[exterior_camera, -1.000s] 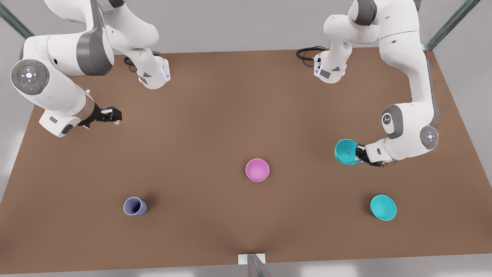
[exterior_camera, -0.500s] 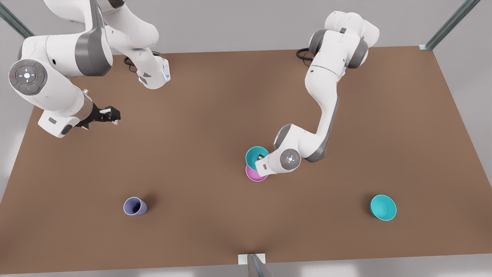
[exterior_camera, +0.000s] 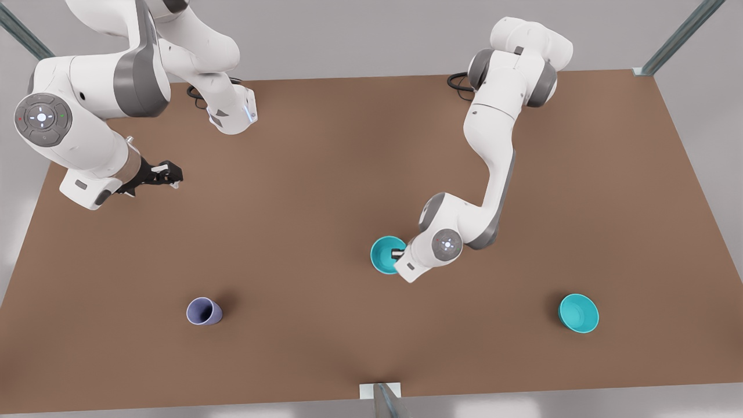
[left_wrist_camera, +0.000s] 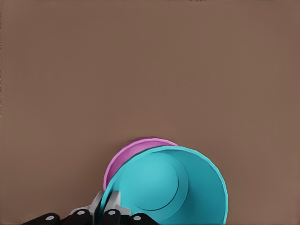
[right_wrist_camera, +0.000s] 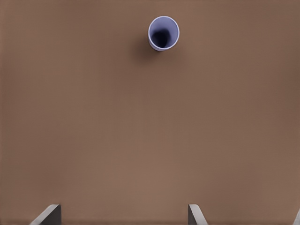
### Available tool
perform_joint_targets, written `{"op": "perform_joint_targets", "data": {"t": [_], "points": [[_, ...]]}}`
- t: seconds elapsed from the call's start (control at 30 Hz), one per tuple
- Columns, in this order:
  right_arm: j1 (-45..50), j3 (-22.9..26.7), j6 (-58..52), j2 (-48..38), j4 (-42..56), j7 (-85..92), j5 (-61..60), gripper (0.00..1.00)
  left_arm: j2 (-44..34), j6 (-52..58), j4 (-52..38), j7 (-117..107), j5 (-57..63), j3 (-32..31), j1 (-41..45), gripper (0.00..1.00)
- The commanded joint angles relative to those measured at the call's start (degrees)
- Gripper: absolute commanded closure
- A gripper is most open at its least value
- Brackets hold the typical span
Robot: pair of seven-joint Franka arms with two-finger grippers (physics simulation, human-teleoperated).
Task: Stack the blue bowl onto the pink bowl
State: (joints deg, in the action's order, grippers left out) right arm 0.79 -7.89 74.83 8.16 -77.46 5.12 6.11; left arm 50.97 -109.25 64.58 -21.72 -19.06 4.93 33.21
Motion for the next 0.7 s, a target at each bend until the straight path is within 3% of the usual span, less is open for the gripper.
{"op": "perform_joint_targets", "data": {"t": [0.0,0.4,0.43,0.47,0.5,0.57,0.6,0.67], "points": [[0.0,0.0,0.0,-0.1,0.0,0.9,0.0,0.00,-0.1,-1.0,0.3,-14.6,-0.1,0.0,-0.1,0.79],[0.0,0.0,-0.1,0.0,0.0,0.9,0.0,0.00,0.4,-1.0,1.4,-14.7,-0.1,-0.1,0.6,0.79],[0.0,0.0,-0.1,0.0,0.0,0.9,0.0,0.00,0.4,-1.0,1.4,-14.6,-0.1,-0.1,0.6,0.71],[0.0,0.0,-0.1,0.0,0.0,0.9,0.0,0.00,0.4,-1.0,1.4,-14.6,-0.1,-0.1,0.5,0.13],[0.0,0.0,0.0,0.0,0.0,0.9,0.0,0.00,0.3,-0.8,1.4,-14.7,-0.2,-0.1,0.4,0.00],[0.0,0.0,0.0,0.0,0.0,0.9,-0.1,0.00,-2.0,7.6,1.2,-14.8,0.0,0.3,-0.2,0.00],[-0.1,0.0,0.0,0.0,0.0,0.9,-0.1,0.00,-7.3,19.0,0.9,-14.8,1.4,0.3,-4.2,0.00],[0.0,0.0,-0.1,0.0,0.0,1.0,-0.1,0.00,-17.7,31.6,0.6,-12.6,6.2,0.3,-11.3,0.00]]}}
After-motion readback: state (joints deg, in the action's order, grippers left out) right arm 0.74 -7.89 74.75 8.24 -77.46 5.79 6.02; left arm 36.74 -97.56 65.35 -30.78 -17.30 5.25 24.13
